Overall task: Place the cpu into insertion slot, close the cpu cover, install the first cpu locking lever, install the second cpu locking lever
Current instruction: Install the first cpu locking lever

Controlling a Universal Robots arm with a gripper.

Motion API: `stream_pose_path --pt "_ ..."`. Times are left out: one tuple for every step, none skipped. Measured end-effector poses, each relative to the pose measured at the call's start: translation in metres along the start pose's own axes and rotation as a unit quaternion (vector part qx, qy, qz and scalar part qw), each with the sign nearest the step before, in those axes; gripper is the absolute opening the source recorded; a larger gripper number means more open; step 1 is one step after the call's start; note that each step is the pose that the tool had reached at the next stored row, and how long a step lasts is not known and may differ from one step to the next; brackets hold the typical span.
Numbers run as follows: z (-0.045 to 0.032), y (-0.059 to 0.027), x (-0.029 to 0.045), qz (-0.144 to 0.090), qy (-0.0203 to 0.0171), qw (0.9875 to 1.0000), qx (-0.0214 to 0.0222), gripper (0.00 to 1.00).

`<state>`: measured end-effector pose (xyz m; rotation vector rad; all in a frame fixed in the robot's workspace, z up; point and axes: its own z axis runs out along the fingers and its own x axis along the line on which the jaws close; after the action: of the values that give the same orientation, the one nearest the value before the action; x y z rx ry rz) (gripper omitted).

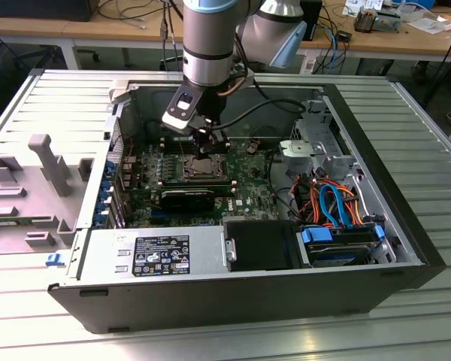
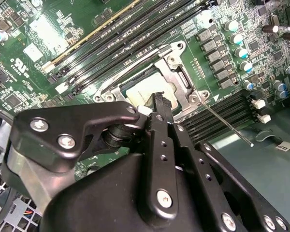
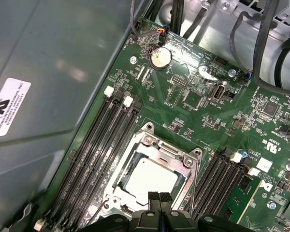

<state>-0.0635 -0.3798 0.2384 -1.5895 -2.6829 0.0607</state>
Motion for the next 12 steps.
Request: stream_pose_path --pt "0.0000 0.0000 0.0000 -0.001 -0.0001 1.0000 0.0000 0.11" --pt "0.0000 0.0000 0.0000 -0.003 -0.0001 1.0000 0.0000 0.11" --pt "0.0000 0.0000 0.0000 -0.004 -0.0002 1.0000 0.0000 0.11" --pt "0.0000 0.0000 0.0000 -0.006 -0.0003 1.0000 0.0000 0.11" --pt "0.0000 0.0000 0.0000 -0.008 -0.0004 1.0000 0.0000 0.11" --pt "0.0000 0.0000 0.0000 -0.010 -0.0004 1.0000 0.0000 0.11" --pt "0.0000 0.0000 0.0000 -0.011 -0.0005 0.9999 0.0000 0.11" --pt "0.0000 0.0000 0.0000 -0.012 -0.0006 0.9999 0.0000 0.11" --pt "0.0000 0.0000 0.0000 -0.015 -0.0007 0.9999 0.0000 0.11" --pt "0.0000 0.0000 0.0000 -0.016 -0.0007 0.9999 0.0000 0.11" --pt "0.0000 0.0000 0.0000 -0.017 -0.0008 0.9999 0.0000 0.11" --pt "0.0000 0.0000 0.0000 -0.021 -0.0009 0.9998 0.0000 0.11"
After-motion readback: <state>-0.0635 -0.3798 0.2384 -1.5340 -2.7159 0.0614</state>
